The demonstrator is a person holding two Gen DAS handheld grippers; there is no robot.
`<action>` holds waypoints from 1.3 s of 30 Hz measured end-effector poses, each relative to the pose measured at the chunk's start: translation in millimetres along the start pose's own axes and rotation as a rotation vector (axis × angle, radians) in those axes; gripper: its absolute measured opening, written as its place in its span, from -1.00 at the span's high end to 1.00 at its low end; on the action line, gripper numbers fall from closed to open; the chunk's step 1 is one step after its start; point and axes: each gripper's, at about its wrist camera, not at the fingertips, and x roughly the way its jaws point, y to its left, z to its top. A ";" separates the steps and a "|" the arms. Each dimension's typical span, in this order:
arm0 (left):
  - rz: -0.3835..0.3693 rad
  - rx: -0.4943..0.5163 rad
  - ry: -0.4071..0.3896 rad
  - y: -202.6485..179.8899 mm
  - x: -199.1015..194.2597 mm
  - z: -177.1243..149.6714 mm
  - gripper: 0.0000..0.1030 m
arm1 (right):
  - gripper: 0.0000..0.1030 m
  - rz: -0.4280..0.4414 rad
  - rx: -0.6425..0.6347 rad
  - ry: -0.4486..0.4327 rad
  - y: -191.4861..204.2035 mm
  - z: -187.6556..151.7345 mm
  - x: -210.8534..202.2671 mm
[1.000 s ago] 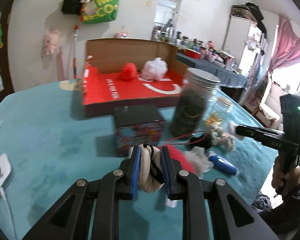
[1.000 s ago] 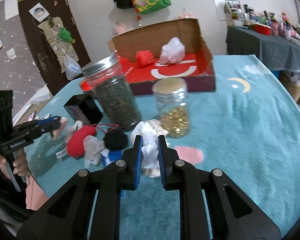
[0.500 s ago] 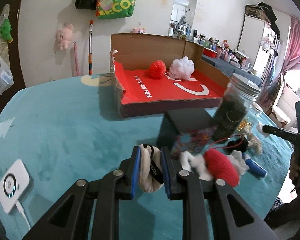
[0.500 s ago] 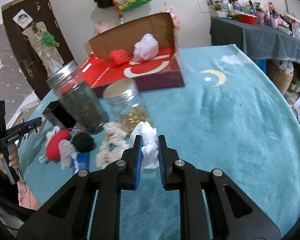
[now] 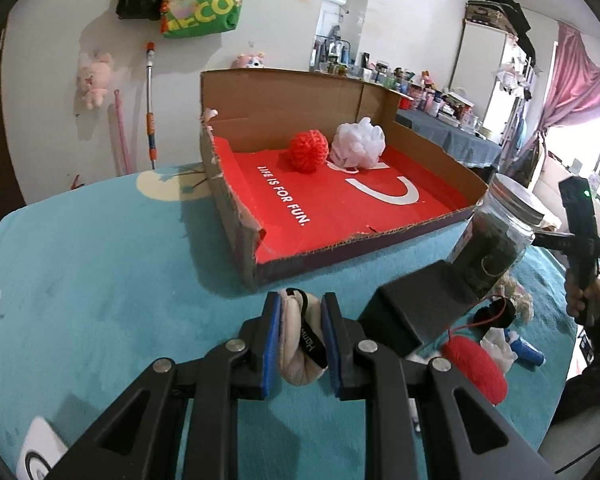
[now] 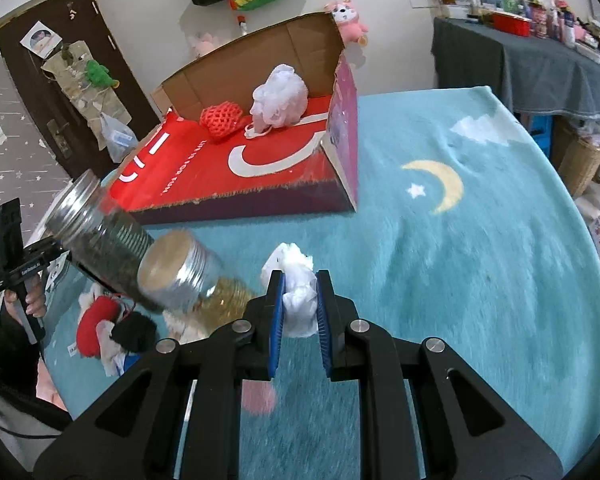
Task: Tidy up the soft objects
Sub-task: 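Carry the makeup puff with the left tool while the right tool carries the sock into the box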
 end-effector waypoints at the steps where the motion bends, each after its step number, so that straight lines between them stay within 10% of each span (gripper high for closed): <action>1: -0.003 0.003 0.004 0.8 2.4 2.7 0.58 | 0.72 0.003 -0.002 0.004 -1.4 3.6 2.2; 21: -0.054 0.059 0.063 -22.0 34.7 82.1 0.58 | 0.72 0.132 -0.113 0.016 29.3 83.8 22.1; 39: 0.225 0.023 0.358 -10.3 173.7 158.0 0.51 | 0.72 -0.265 -0.247 0.288 53.1 180.9 159.0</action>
